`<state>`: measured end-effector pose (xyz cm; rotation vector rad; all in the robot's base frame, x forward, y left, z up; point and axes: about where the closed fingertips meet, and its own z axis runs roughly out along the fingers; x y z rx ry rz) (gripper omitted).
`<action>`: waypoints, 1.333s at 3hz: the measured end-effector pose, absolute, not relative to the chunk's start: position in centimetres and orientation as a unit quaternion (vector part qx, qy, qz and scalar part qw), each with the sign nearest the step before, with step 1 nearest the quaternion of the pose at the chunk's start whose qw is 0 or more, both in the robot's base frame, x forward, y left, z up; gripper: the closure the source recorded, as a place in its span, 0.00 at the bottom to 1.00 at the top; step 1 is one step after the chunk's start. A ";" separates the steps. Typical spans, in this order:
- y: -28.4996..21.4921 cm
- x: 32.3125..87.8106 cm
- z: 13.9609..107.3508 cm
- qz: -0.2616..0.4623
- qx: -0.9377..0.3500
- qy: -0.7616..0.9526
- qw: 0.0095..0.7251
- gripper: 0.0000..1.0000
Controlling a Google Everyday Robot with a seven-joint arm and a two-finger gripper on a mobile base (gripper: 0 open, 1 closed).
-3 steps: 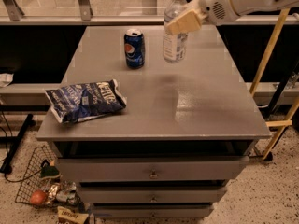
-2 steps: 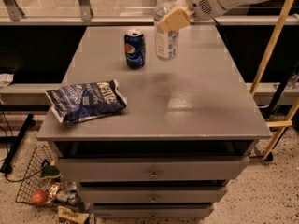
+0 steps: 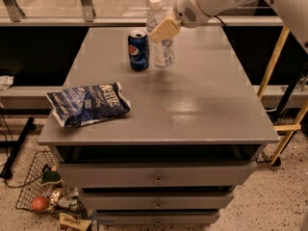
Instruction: Move blue plastic bottle near pepsi can
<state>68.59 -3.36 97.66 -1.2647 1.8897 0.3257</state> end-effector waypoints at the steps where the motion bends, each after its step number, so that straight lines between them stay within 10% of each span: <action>1: -2.6 70.1 96.1 0.131 -0.503 0.756 0.397 1.00; 2: -2.4 71.3 94.7 0.134 -0.499 0.764 0.387 1.00; 4: -2.0 71.3 94.4 0.136 -0.501 0.763 0.385 0.59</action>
Offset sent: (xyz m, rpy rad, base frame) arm 0.0422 0.0071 -0.0445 -0.0187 0.0786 -0.0303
